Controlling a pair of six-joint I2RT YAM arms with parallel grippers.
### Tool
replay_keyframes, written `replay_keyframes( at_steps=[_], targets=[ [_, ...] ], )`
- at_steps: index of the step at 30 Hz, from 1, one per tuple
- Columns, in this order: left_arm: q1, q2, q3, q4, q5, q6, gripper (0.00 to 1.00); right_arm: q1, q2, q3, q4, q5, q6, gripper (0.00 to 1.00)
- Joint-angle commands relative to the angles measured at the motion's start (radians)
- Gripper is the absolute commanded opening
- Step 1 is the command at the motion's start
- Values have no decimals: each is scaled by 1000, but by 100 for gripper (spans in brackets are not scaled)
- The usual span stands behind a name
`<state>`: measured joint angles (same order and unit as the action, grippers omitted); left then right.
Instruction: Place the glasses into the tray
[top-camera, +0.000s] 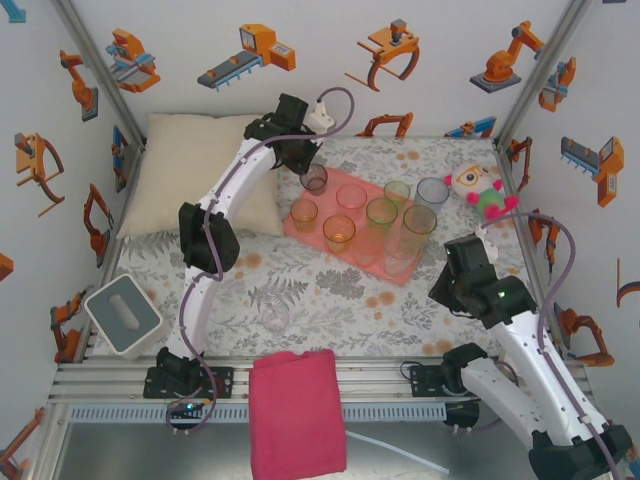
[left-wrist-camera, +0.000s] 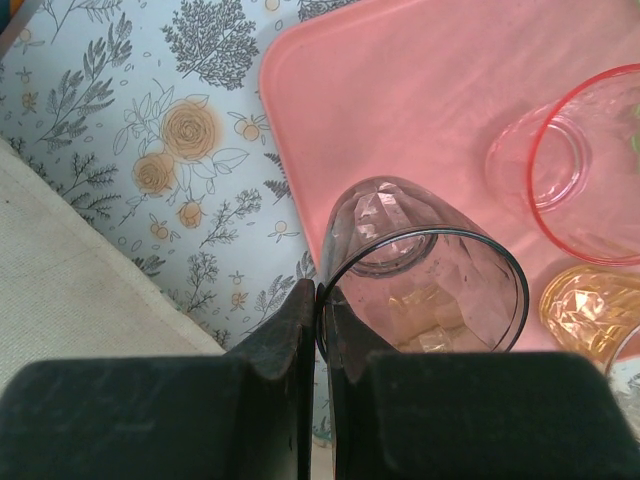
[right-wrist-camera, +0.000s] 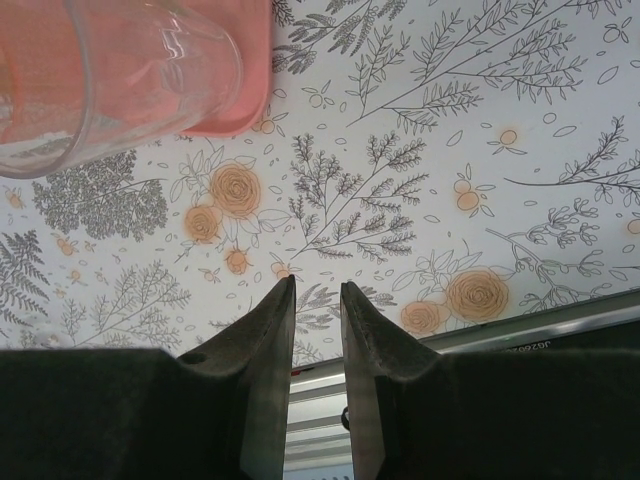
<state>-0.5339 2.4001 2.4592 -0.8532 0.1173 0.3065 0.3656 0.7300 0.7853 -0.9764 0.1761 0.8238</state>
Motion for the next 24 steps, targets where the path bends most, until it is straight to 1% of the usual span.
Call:
replay_keyframes(
  at_steps=[1,16,24],
  targets=[
    [4,23,20,-10,24,-2,13,8,-2,-12,11,10,18,28],
    [4,89,41,6,24,-8,14,7,-1,-15,7,8,20,28],
    [4,106,47,11,30,-12,17,8,1,-15,7,8,20,28]
  ],
)
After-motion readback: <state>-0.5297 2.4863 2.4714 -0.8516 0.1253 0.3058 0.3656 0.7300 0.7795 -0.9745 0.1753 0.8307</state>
